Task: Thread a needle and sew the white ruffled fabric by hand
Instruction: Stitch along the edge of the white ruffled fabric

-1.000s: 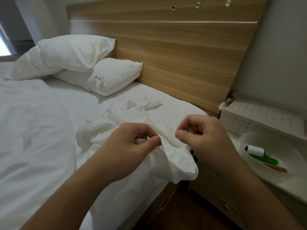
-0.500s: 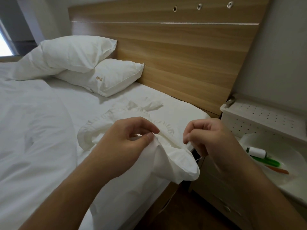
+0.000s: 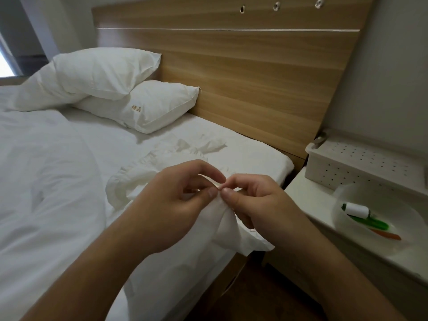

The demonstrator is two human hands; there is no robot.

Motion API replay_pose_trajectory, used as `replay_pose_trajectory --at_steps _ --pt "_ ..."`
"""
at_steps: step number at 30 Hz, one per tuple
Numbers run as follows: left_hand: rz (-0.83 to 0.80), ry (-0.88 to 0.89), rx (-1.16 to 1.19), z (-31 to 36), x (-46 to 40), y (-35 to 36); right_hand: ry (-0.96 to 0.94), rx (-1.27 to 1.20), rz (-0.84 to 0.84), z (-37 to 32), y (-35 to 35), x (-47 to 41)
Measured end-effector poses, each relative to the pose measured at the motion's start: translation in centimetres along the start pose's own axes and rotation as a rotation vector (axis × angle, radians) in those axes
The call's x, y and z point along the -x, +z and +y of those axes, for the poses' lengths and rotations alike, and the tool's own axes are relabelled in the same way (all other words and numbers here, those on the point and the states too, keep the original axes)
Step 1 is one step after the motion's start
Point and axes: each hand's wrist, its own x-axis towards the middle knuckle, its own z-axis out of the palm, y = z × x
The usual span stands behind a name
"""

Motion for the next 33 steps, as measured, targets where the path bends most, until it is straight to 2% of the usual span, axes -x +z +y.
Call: replay_pose_trajectory --at_steps 6,11,26,31,33 --pt "0.071 -0.006 -0.135 -0.3 -0.2 -0.1 0.000 0.000 0.085 0.6 -0.2 -0.1" --pt "0.014 -0.120 -0.181 0.0 -0.4 -0.1 -0.033 -0.009 0.104 0.7 -0.4 -0.2" --pt "-0.009 -0.129 0.056 -0.1 -0.2 0.0 -0.050 0.102 0.140 0.5 -0.8 -0.1" --pt "0.024 -0.136 0.027 0.0 -0.1 0.0 0.077 -0.102 0.129 -0.3 -1.3 -0.1" --pt "0.031 -0.137 0.015 0.0 -0.1 0.0 0.075 -0.144 0.140 -0.7 -1.5 0.1"
